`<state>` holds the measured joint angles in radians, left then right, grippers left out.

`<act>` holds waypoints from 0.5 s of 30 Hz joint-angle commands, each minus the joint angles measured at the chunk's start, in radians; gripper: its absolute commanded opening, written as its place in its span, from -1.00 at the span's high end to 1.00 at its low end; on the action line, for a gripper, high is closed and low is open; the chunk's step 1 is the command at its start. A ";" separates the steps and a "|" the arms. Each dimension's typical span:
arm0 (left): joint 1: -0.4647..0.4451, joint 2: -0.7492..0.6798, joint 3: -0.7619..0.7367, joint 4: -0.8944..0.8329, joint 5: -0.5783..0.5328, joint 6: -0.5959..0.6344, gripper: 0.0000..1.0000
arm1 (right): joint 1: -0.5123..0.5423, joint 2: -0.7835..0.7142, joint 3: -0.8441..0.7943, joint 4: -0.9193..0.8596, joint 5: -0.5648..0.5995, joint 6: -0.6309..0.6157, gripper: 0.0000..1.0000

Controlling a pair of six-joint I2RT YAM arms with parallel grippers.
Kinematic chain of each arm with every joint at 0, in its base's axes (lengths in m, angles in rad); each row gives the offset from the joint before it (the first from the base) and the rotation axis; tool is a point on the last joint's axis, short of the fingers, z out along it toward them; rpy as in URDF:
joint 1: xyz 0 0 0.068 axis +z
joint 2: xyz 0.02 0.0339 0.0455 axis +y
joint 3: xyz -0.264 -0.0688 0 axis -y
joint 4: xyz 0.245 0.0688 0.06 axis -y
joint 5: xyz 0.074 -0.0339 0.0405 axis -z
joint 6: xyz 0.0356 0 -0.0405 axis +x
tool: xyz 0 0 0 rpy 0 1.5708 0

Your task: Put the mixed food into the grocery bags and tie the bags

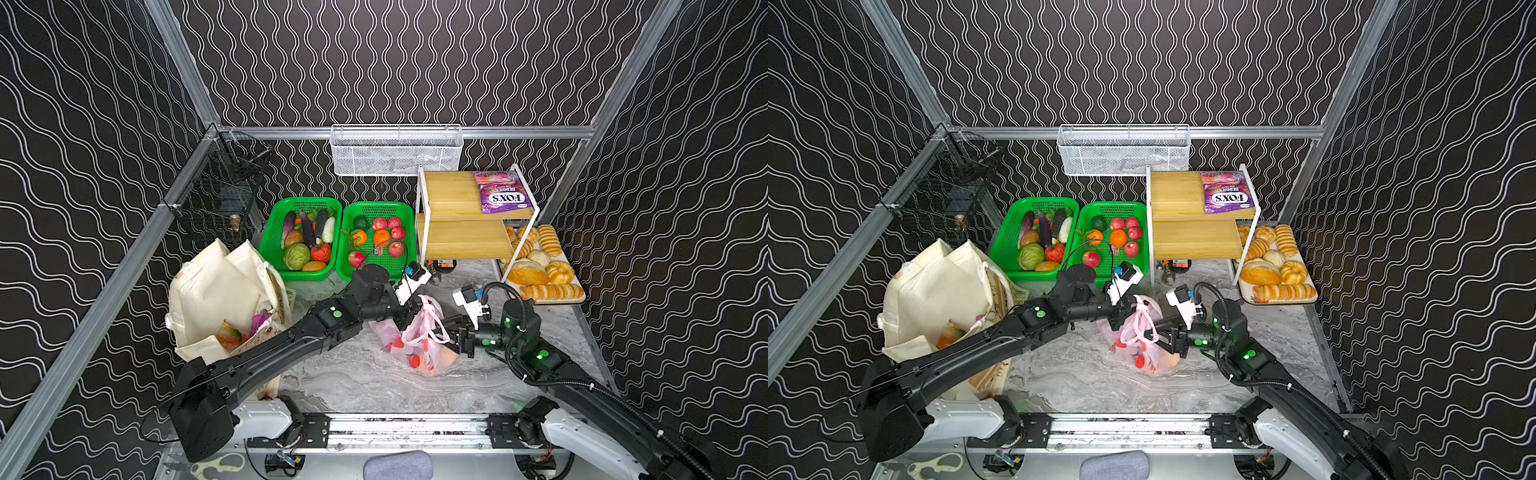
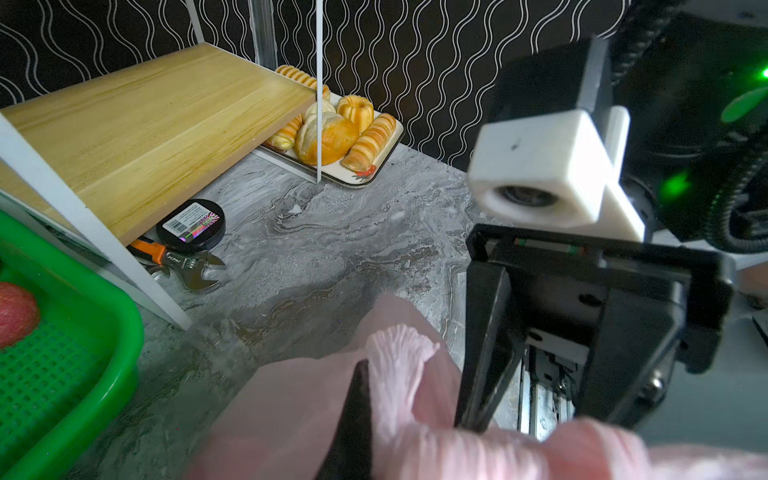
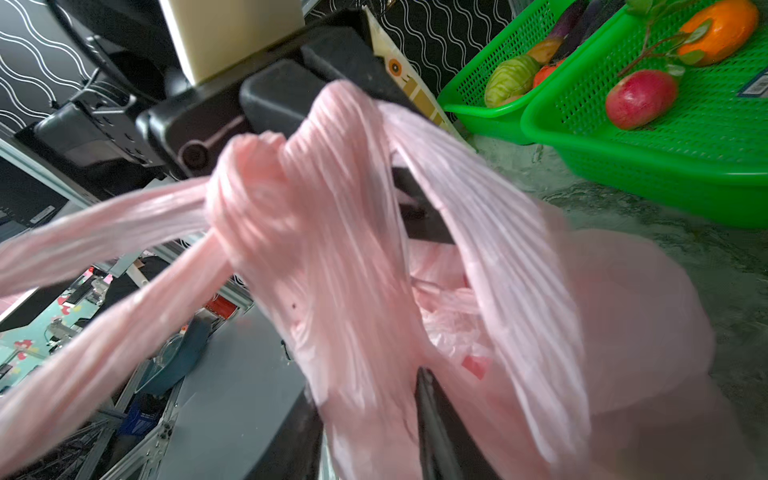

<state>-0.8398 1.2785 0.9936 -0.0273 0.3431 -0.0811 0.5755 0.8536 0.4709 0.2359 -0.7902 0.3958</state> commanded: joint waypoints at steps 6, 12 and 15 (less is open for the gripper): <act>-0.001 -0.013 -0.050 0.233 0.078 -0.102 1.00 | 0.031 0.013 -0.035 0.164 0.074 0.076 0.16; -0.001 -0.024 -0.109 0.354 0.080 -0.171 1.00 | 0.044 -0.007 -0.061 0.187 0.129 0.109 0.05; -0.001 -0.025 -0.122 0.372 0.076 -0.177 1.00 | 0.044 -0.059 -0.067 0.171 0.178 0.143 -0.04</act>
<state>-0.8398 1.2617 0.8768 0.2352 0.4049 -0.2272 0.6197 0.8272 0.4084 0.3702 -0.6678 0.4938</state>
